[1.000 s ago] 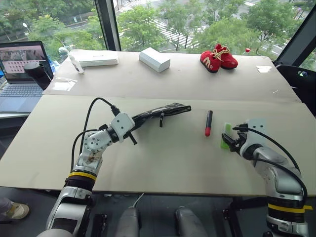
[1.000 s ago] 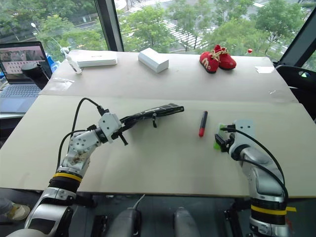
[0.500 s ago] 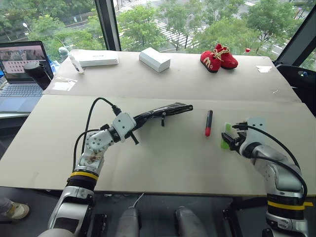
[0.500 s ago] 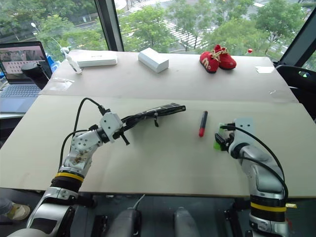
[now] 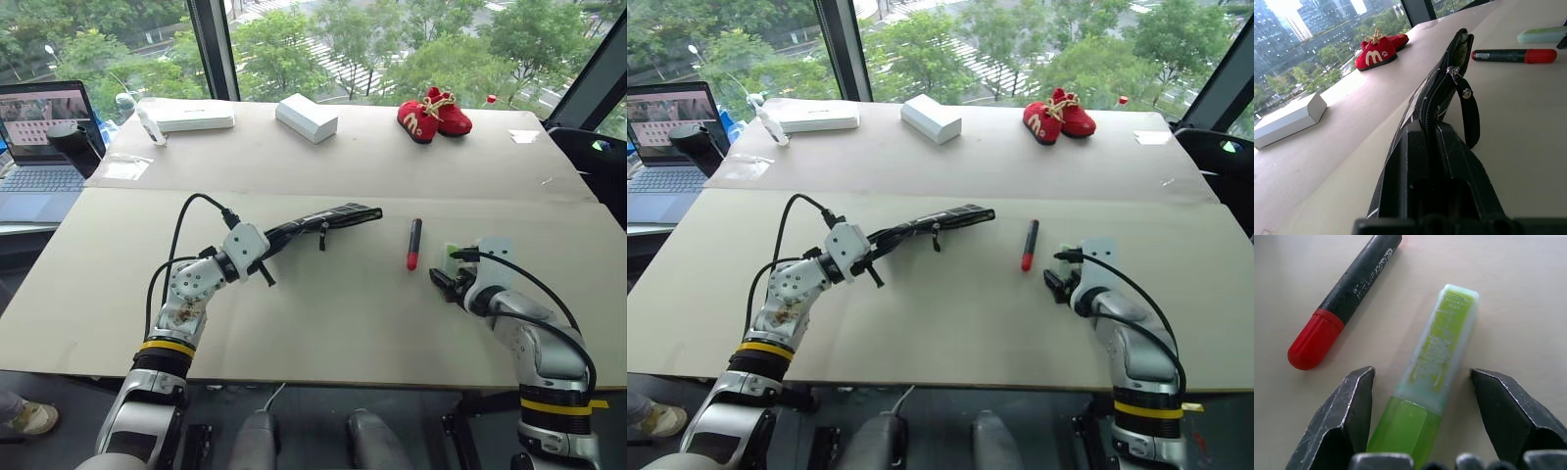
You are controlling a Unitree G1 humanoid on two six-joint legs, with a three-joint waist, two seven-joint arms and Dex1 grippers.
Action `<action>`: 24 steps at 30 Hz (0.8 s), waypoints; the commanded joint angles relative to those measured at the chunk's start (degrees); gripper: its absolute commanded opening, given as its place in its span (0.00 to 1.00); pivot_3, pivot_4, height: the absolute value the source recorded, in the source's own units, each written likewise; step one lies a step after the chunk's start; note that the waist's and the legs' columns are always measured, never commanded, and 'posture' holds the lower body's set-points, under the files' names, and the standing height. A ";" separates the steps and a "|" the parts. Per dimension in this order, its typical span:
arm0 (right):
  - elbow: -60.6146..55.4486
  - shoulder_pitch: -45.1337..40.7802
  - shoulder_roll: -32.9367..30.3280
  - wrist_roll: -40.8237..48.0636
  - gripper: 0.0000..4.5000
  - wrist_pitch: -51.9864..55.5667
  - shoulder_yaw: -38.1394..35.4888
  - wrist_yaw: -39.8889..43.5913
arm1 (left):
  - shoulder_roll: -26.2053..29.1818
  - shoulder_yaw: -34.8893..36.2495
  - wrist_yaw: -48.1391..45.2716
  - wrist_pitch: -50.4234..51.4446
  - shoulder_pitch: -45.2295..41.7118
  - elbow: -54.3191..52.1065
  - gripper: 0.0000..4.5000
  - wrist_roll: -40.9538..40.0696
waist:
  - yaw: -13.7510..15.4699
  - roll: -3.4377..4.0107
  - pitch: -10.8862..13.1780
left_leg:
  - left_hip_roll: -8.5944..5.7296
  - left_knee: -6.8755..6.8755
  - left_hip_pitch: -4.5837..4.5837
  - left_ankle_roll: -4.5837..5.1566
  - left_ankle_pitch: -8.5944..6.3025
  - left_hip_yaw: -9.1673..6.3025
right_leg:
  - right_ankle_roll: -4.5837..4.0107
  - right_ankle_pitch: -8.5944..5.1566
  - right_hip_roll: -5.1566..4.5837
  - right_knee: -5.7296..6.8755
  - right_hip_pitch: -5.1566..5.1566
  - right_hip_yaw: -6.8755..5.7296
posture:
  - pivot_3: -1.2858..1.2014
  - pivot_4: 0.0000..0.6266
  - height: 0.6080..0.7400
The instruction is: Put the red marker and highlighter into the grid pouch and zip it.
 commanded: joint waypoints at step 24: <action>-0.29 -8.76 -19.13 -8.95 0.23 -42.78 14.89 29.27 | 1.56 0.77 -2.88 1.74 1.50 -5.02 0.00 -2.55 | -0.12 0.09 0.06 | 0.00 -0.01 -0.01 0.02 -0.01 0.03 | 0.01 0.00 0.00 -0.04 -0.02 0.03 | 0.52 0.24 0.92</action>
